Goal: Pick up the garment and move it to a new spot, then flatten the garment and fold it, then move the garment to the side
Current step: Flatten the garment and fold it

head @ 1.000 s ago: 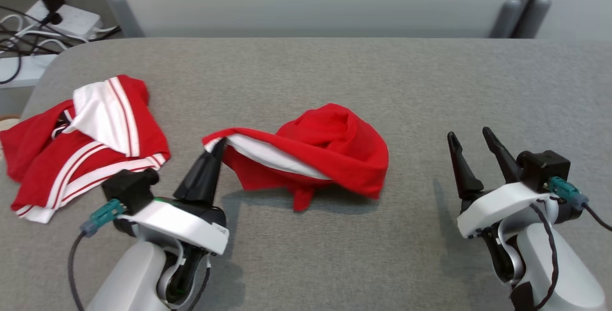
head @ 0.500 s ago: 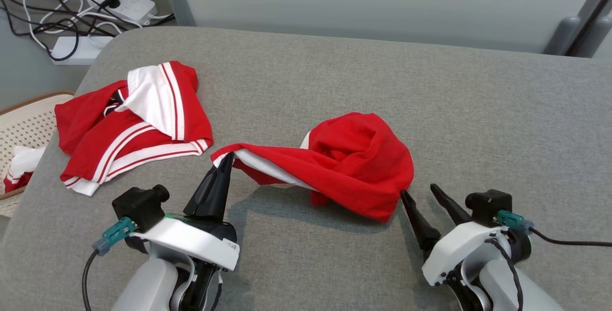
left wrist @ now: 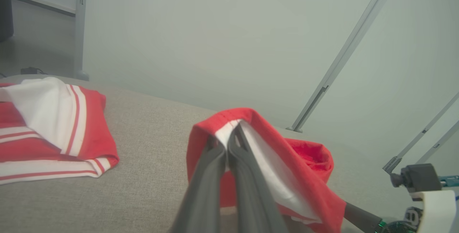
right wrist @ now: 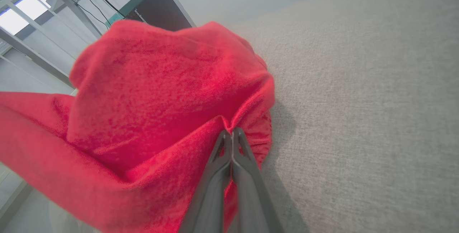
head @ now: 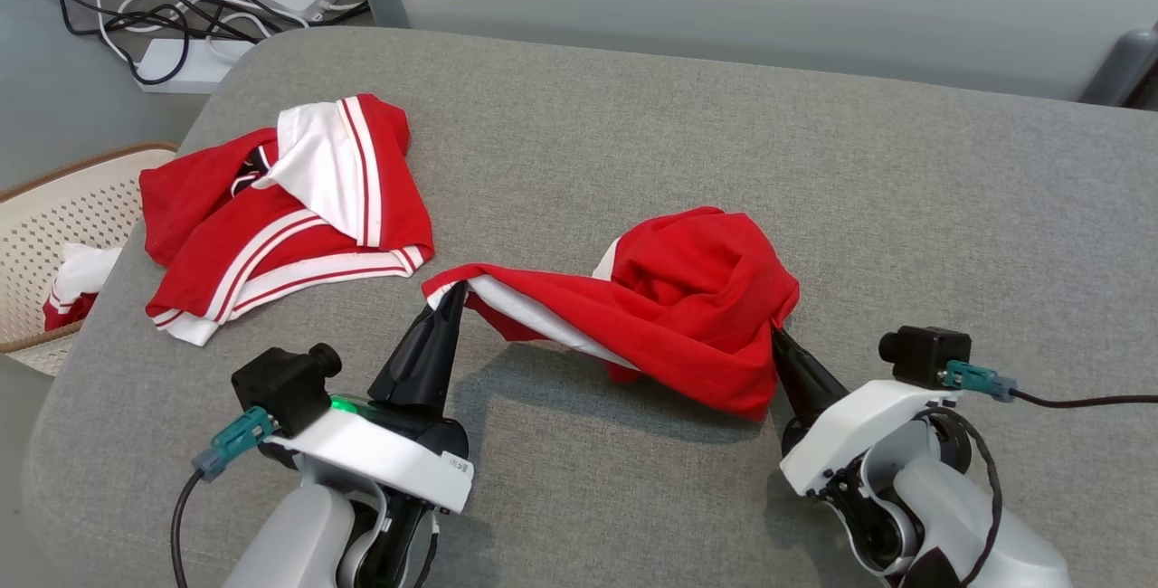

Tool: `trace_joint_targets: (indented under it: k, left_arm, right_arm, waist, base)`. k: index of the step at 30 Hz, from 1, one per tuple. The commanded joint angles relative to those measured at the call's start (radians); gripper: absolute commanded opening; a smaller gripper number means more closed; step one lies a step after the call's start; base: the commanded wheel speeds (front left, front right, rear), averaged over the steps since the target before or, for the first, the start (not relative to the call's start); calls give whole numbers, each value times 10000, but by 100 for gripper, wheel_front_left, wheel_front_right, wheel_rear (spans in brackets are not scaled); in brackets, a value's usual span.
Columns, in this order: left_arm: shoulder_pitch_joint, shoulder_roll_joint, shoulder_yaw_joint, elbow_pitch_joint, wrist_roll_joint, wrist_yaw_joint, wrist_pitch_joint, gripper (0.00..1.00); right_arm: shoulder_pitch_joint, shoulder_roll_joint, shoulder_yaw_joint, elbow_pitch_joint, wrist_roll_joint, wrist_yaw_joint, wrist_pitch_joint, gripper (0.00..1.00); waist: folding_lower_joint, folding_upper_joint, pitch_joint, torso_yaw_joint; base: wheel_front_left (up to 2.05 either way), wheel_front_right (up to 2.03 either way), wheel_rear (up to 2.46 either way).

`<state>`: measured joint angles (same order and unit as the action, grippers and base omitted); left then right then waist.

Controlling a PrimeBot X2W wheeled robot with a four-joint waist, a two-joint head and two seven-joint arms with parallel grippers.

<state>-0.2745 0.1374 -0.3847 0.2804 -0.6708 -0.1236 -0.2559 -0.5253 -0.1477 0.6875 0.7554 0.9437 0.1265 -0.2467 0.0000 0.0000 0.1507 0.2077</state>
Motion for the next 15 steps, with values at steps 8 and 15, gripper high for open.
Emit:
trace_joint_targets:
  k: [8, 15]
  left_arm:
    - [-506, 67, 24, -395, 21, -71, -59, 0]
    - [-683, 81, -214, -940, 118, -71, -59, 0]
  right_arm:
    - [-478, -570, -1063, -1340, 305, 42, -147, 0]
    - [-187, -815, -2661, -3568, -743, 42, -149, 0]
  waist:
    - [0, 0, -74, -432]
    - [0, 0, -261, -1001]
  base:
    - [0, 0, 0]
    - [0, 0, 0]
